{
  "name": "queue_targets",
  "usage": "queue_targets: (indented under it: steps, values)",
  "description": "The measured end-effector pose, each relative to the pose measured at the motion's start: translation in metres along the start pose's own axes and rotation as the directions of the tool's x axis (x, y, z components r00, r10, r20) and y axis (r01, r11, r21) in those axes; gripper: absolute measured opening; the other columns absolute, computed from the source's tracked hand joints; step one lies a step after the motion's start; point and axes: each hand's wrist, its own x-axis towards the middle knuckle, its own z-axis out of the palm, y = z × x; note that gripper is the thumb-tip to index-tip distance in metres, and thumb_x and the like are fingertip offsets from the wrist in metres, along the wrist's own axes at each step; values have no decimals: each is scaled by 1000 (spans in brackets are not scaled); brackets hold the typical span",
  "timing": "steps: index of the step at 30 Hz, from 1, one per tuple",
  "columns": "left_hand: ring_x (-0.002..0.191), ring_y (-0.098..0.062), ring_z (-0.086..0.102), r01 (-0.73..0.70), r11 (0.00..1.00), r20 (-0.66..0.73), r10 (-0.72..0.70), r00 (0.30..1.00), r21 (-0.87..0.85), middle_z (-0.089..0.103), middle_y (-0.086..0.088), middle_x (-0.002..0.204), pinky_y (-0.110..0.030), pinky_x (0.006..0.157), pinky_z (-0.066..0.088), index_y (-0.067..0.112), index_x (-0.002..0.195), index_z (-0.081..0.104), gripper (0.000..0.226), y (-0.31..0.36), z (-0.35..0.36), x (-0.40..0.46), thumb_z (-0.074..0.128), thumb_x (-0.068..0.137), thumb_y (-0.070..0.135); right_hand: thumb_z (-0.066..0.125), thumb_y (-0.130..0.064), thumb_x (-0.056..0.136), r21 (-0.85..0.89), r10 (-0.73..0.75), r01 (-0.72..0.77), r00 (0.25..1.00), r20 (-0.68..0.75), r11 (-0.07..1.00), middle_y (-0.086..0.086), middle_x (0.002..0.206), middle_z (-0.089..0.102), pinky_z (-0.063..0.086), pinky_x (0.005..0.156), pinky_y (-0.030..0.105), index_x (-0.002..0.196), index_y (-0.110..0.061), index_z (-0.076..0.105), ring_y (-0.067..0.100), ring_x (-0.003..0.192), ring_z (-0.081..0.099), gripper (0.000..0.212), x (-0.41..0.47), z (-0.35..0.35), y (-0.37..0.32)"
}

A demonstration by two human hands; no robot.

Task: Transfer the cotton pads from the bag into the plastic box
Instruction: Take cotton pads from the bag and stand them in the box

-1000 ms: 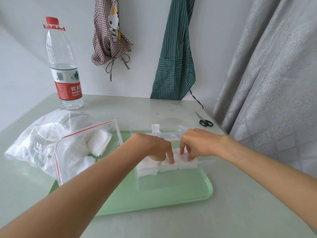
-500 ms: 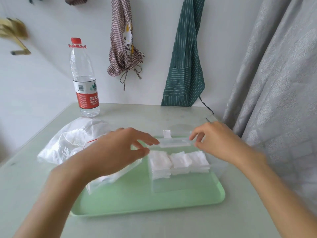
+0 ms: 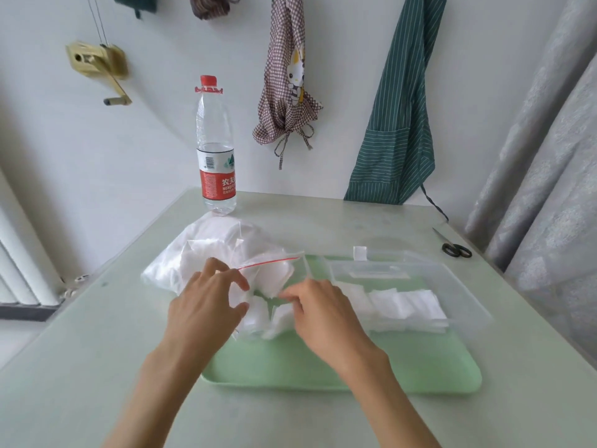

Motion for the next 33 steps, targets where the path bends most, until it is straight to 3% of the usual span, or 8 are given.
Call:
queue_targets:
  steps: [5, 11, 16, 19, 22, 26, 29, 33]
  values:
    - [115, -3, 41, -46, 998, -76, 42, 996, -53, 32, 23, 128, -22, 62, 36, 39, 119, 52, 48, 0, 21, -24, 63, 77, 58, 47, 10, 81, -131, -4, 28, 983, 181, 991, 2, 129, 54, 38, 91, 30, 131, -27, 53, 22, 123, 45, 63, -6, -1, 0]
    - [116, -11, 41, -96, 991, -185, 78, 980, -89, 37, 16, 134, -23, 75, 39, 27, 129, 51, 78, -14, 32, -29, 80, 60, 46, 53, -6, 89, -289, -2, 4, 1000, 6, 957, 2, 103, 63, 37, 70, 31, 103, -23, 66, 22, 109, 53, 25, -3, 20, -5]
    - [118, -19, 35, -148, 987, -267, 126, 955, -64, 40, 2, 137, -33, 84, 39, 21, 132, 48, 92, -17, 38, -27, 87, 50, 37, 50, -26, 94, -40, -28, 25, 997, -76, 999, -1, 94, 59, 39, 72, 30, 101, -23, 61, 20, 98, 55, 14, -4, 13, -4]
    - [121, -19, 36, -186, 974, -328, 135, 935, -128, 40, 4, 138, -29, 88, 33, 30, 128, 52, 81, -10, 31, -27, 84, 54, 34, 53, -28, 91, 153, -25, 48, 988, -150, 987, -1, 90, 69, 49, 73, 36, 97, -21, 57, 25, 87, 62, 10, -3, 1, 4]
    - [117, -2, 34, -296, 896, -318, 189, 929, -331, 40, 21, 130, -17, 92, 28, 42, 125, 50, 71, 8, 8, -28, 71, 57, 35, 62, -24, 88, 508, 20, 47, 992, -125, 860, 4, 80, 73, 54, 72, 41, 95, -15, 66, 20, 73, 66, 12, -8, -23, 17]
    - [102, 18, 50, -196, 725, 6, 266, 964, -660, 53, 32, 113, -1, 79, 39, 46, 127, 44, 68, 42, -23, -19, 78, 69, 33, 64, -19, 88, 731, 52, -57, 998, 29, 680, 7, 86, 75, 53, 73, 27, 97, -14, 70, 13, 74, 66, 12, -18, -54, 32]
    - [87, 2, 67, -80, 641, 141, 287, 948, -763, 71, 11, 100, -13, 78, 52, 26, 116, 61, 36, 69, -23, -8, 71, 80, 29, 62, -14, 89, 774, 104, -87, 994, 28, 627, 4, 89, 75, 55, 74, 20, 103, -12, 70, 14, 84, 71, 16, -24, -67, 48]
    - [77, -13, 71, -102, 595, 75, 266, 961, -797, 75, 2, 78, -37, 84, 55, 17, 90, 71, 10, 93, -7, 2, 67, 85, 24, 65, -15, 87, 793, 209, -106, 977, -28, 600, 4, 88, 75, 57, 75, 22, 106, -11, 68, 16, 82, 69, 20, -26, -74, 67]
